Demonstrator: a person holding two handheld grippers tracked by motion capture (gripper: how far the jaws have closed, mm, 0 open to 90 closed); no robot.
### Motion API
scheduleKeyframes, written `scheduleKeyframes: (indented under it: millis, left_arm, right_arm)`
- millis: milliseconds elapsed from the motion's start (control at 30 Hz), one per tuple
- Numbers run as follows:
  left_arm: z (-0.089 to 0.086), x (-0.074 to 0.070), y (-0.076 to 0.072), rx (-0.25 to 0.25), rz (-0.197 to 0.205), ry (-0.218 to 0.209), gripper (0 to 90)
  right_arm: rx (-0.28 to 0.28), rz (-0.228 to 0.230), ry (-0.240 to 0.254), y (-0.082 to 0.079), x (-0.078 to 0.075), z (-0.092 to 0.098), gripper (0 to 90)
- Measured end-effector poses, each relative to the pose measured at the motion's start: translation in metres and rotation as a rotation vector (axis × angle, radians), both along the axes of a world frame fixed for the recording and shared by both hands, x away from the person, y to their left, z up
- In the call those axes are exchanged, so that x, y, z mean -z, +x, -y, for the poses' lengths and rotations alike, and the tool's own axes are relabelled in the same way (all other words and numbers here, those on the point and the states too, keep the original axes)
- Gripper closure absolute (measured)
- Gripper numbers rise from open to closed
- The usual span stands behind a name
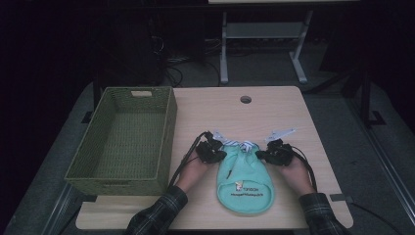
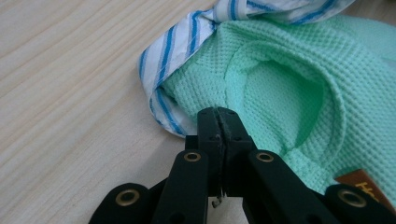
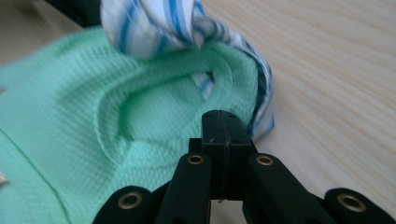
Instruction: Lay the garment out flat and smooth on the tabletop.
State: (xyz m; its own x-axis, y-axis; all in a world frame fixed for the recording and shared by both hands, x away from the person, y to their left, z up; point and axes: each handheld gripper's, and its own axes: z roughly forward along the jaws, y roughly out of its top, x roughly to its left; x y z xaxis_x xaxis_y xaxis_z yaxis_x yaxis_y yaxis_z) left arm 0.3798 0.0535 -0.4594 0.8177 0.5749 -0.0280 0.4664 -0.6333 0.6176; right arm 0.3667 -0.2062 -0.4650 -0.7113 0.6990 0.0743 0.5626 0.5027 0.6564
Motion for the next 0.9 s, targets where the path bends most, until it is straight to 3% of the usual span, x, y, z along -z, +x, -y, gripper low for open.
scheduleKeyframes:
  millis: [133, 200, 267, 433, 500, 633, 767, 900]
  left_arm:
    - [-0.005, -0.001, 0.000, -0.011, 0.020, 0.032, 89.1]
    - [-0.006, 0.000, 0.001, -0.014, 0.013, 0.016, 89.0]
    - [-0.006, 0.000, 0.001, -0.016, 0.015, 0.014, 89.0]
    - [-0.007, 0.000, 0.001, -0.011, 0.012, 0.012, 88.9]
    - [-0.006, 0.000, 0.001, -0.011, 0.012, 0.012, 88.9]
    - [-0.007, -0.001, 0.002, -0.014, 0.003, -0.006, 88.2]
    - [-0.006, -0.008, -0.002, -0.010, -0.005, -0.071, 87.7]
    - [0.000, -0.004, -0.005, 0.015, -0.018, -0.034, 87.0]
  right_arm:
    - [0.009, 0.008, -0.028, -0.003, 0.001, 0.004, 90.0]
    - [0.019, 0.010, -0.028, -0.003, 0.001, 0.006, 90.0]
    - [0.025, 0.009, 0.017, -0.003, -0.002, 0.009, 90.0]
    - [0.006, 0.057, 0.093, -0.005, -0.015, 0.002, 90.0]
    - [-0.006, 0.051, 0.083, -0.006, -0.015, -0.004, 90.0]
    - [-0.020, 0.013, 0.002, -0.003, -0.002, -0.011, 90.0]
    - [-0.015, 0.003, 0.013, -0.003, 0.000, -0.010, 90.0]
    - [-0.015, 0.012, 0.004, -0.003, 0.000, -0.011, 90.0]
